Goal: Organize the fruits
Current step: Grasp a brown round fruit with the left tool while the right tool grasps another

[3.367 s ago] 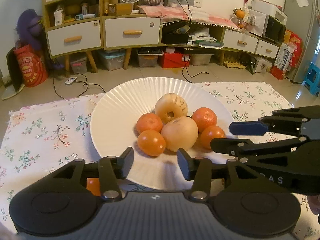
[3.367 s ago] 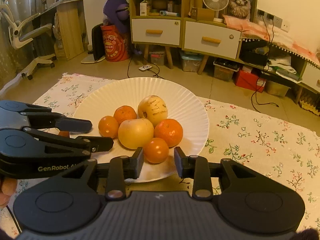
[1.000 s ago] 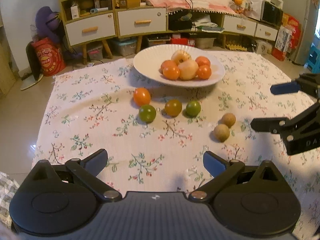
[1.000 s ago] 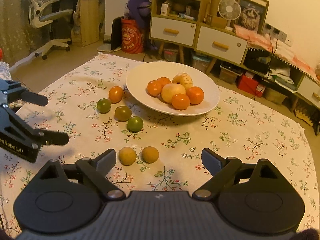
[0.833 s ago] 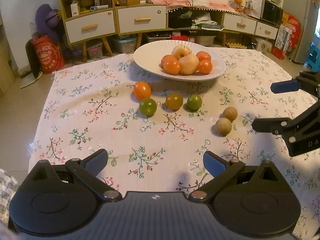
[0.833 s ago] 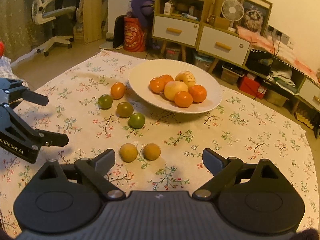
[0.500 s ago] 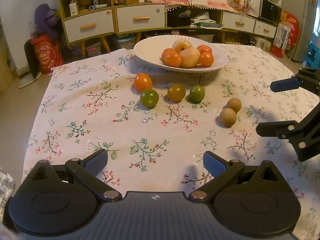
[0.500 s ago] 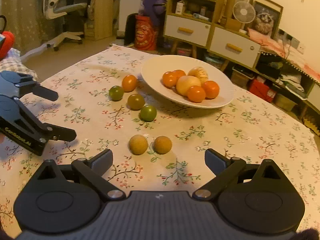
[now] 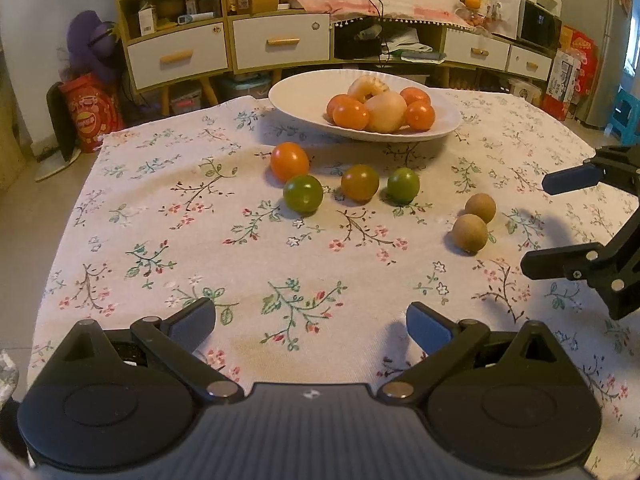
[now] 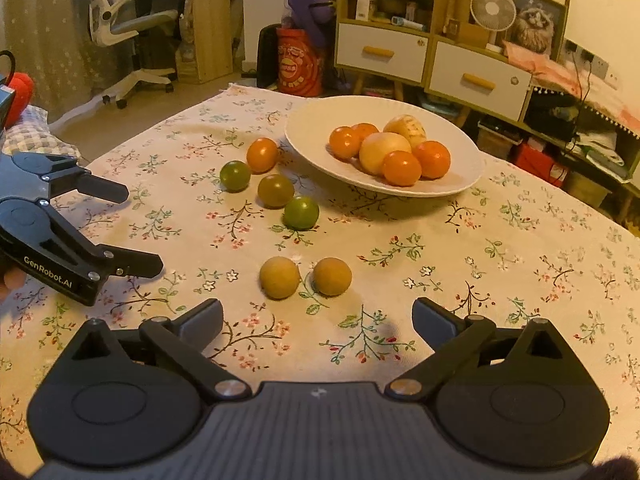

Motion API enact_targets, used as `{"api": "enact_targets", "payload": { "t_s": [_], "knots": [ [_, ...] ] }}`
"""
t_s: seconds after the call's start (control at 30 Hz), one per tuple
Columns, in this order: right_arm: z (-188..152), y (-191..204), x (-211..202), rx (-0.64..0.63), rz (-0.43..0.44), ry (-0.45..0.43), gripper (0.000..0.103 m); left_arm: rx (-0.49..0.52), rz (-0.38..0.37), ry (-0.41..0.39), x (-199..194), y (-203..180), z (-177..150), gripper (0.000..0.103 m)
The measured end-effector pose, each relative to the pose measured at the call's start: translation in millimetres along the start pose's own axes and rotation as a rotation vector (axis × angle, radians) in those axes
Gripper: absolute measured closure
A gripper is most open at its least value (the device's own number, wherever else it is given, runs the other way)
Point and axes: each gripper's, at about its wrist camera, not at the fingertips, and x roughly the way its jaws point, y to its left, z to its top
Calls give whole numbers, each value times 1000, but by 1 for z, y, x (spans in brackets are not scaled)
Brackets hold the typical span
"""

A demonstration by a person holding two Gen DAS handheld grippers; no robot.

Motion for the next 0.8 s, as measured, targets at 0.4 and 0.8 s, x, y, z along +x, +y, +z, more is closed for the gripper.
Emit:
{"api": "enact_targets", "payload": {
  "t_s": [0.4,0.8],
  "knots": [
    [1,-20,12,24,-2,4,13,81,-118,-16,11,-29,5,14],
    [2,-34,15,36,-20,3,15,138,-209,-32,29,-56,22,37]
  ]
}}
